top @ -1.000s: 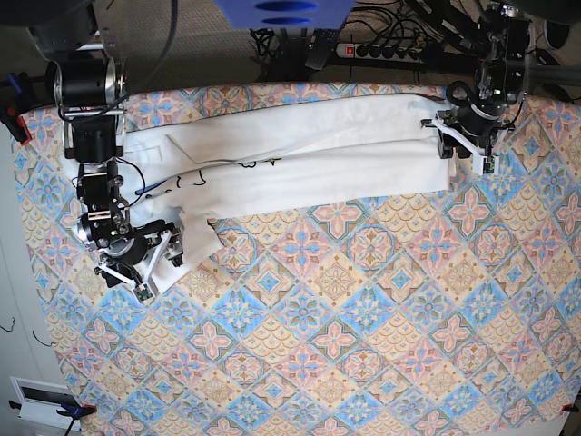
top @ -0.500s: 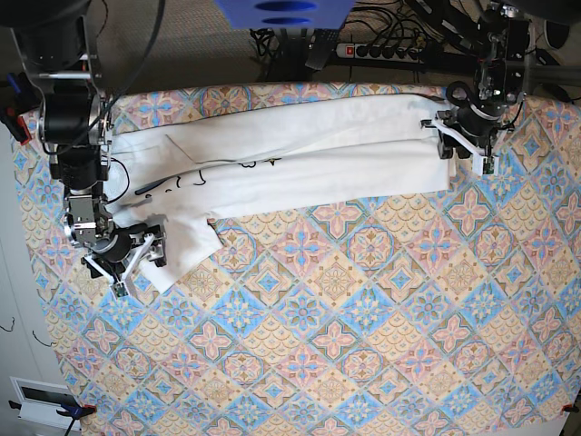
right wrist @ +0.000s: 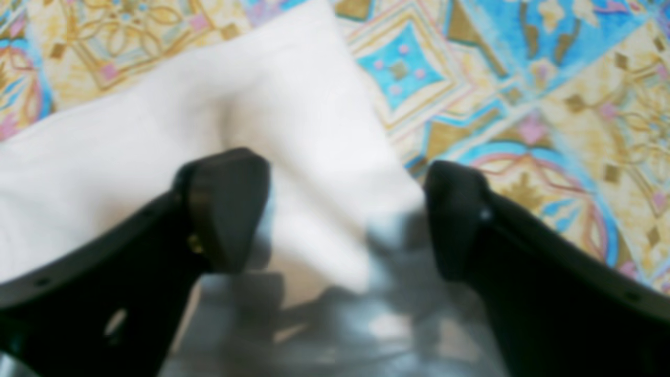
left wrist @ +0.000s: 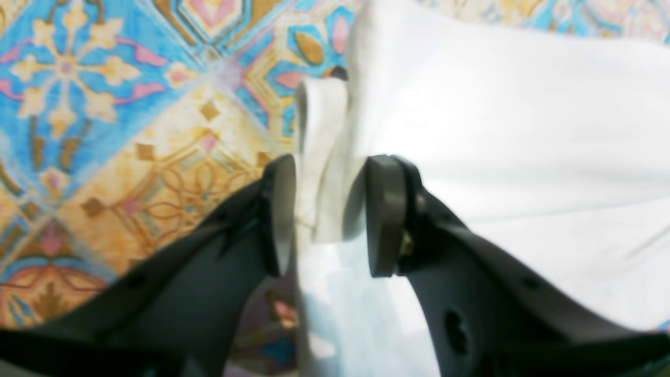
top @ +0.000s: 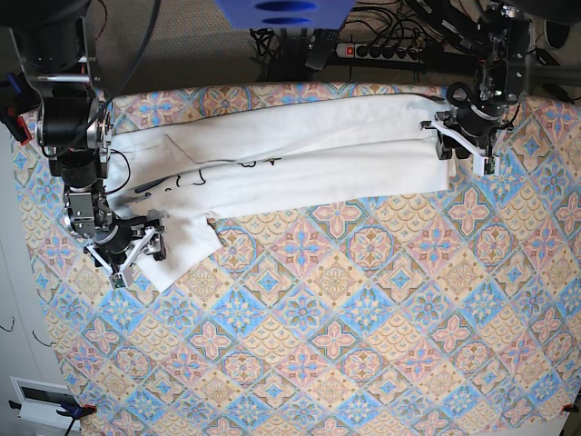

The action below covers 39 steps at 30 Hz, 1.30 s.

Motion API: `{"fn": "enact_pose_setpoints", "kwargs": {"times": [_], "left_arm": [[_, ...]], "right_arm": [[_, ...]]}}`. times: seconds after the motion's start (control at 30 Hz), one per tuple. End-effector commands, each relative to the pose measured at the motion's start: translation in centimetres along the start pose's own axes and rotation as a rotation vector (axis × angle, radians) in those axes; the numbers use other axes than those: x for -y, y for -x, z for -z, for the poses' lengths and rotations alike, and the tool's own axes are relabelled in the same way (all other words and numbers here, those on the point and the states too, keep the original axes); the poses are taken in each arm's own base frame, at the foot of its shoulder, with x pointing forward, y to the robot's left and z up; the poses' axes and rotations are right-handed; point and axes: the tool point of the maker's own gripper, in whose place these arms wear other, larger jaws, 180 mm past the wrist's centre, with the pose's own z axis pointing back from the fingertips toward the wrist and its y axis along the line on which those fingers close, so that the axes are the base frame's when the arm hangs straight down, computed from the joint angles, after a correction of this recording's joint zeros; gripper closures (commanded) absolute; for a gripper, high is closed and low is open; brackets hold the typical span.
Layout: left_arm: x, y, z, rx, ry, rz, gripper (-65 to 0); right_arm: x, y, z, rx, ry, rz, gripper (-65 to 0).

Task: Fold the T-shirt properly
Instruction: 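Fold the grasped sleeve corner inward with the right gripper, left gripper holding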

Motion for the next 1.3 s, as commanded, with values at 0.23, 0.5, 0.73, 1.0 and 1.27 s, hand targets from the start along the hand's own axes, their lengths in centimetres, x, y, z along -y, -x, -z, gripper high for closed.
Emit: {"fn": "enact_pose_setpoints", "kwargs": {"times": [0.23,0.5,0.73,1.0,1.27], "left_arm": [[-0.2,-1.0,-0.3,0.034,0.005,-0.011,-22.3],[-0.3,-1.0,-0.4,0.032,0.004,-0.009,-22.3],[-0.4,-1.0,-0.4,0.032,0.003,-0.011,-22.3],[-0.2,-0.9,-0.3,0.030,0.006,-0.011,-22.3],[-0.2,-1.1,-0.3,0.034,0.005,-0.011,-22.3]], "right_arm": [[0.5,-2.0,-0.3,0.049,-0.017,-0.012,0.0],[1.6,-5.5,-1.0,0.132,0.027,-0.073,0.0],[2.2,-5.0,-3.4,0.128,0.078,-0.139,0.0],[2.4,-4.1,-7.9,0.128,0.160,-0.215,0.0],[1.3,-2.1,-12.8,0.083,0.226,-0.305,0.0]]}}
